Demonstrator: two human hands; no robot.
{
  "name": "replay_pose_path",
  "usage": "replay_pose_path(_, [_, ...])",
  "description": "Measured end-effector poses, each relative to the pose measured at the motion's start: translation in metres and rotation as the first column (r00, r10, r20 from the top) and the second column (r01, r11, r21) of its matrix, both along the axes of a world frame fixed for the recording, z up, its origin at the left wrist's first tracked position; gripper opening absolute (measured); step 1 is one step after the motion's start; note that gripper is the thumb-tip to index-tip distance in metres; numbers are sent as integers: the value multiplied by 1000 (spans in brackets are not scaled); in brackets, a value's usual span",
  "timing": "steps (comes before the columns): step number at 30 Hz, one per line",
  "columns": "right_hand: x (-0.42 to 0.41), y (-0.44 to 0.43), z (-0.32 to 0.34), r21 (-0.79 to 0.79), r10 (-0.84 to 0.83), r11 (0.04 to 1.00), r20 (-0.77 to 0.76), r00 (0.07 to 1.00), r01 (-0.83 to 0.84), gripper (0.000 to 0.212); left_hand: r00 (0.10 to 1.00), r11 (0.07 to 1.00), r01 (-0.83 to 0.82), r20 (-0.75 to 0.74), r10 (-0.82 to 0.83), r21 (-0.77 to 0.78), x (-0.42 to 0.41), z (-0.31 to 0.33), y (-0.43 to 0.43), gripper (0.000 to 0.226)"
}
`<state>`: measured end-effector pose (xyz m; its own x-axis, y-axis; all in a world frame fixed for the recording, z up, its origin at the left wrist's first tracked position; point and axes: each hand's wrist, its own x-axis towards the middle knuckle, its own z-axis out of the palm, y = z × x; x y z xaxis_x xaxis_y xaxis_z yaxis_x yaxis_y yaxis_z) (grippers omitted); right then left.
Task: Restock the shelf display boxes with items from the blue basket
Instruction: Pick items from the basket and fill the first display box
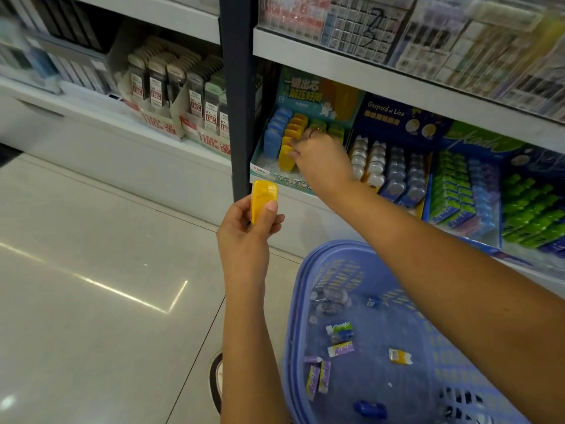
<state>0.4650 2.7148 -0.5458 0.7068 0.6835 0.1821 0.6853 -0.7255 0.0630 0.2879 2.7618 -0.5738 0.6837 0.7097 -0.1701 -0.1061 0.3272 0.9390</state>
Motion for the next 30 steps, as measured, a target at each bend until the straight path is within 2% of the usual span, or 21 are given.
replay_pose_path(6, [-4,-4,-2,37,30,999,44,999,-32,35,999,999,27,26,-26,-39,1,-7,5,18])
replay_pose_path(12, [0,-2,6,-42,11,999,7,1000,-11,36,996,979,47,79,-32,-200,9,-10,6,25])
replay_pose_path(14, [-7,-8,12,103,18,995,-22,1000,-16,33,995,978,60,89,-43,-200,14,-8,8,27])
replay_pose_path(16, [-22,-15,17,429,47,903,-183,982,37,29,993,983,69,104,-52,-169,20,-5,11,23])
replay_pose_path(17, [-30,-18,20,559,111,823,-332,937,100,27,992,986,81,113,-65,-147,23,-3,13,21])
replay_pose_path(19, [-44,-23,23,652,303,725,-592,746,222,20,985,989,127,127,-116,-77,28,0,17,19])
replay_pose_path(20, [-47,-25,23,664,362,706,-639,679,248,18,980,987,154,131,-148,-40,31,0,19,20])
replay_pose_path(21, [-47,-27,23,677,390,688,-649,653,262,17,977,985,173,129,-170,-5,34,1,20,20])
replay_pose_path(23, [-42,-28,24,698,362,650,-631,687,299,17,985,982,155,61,-162,107,41,0,23,25])
replay_pose_path(24, [-37,-27,24,700,301,648,-596,744,298,16,992,970,126,-12,-127,206,45,-2,24,29])
replay_pose_path(27, [-25,-23,20,640,103,742,-404,909,200,16,974,829,153,-226,-33,538,57,-12,27,39])
replay_pose_path(30, [-22,-15,10,522,75,847,-299,951,98,20,931,699,307,-357,-79,646,64,-23,24,45])
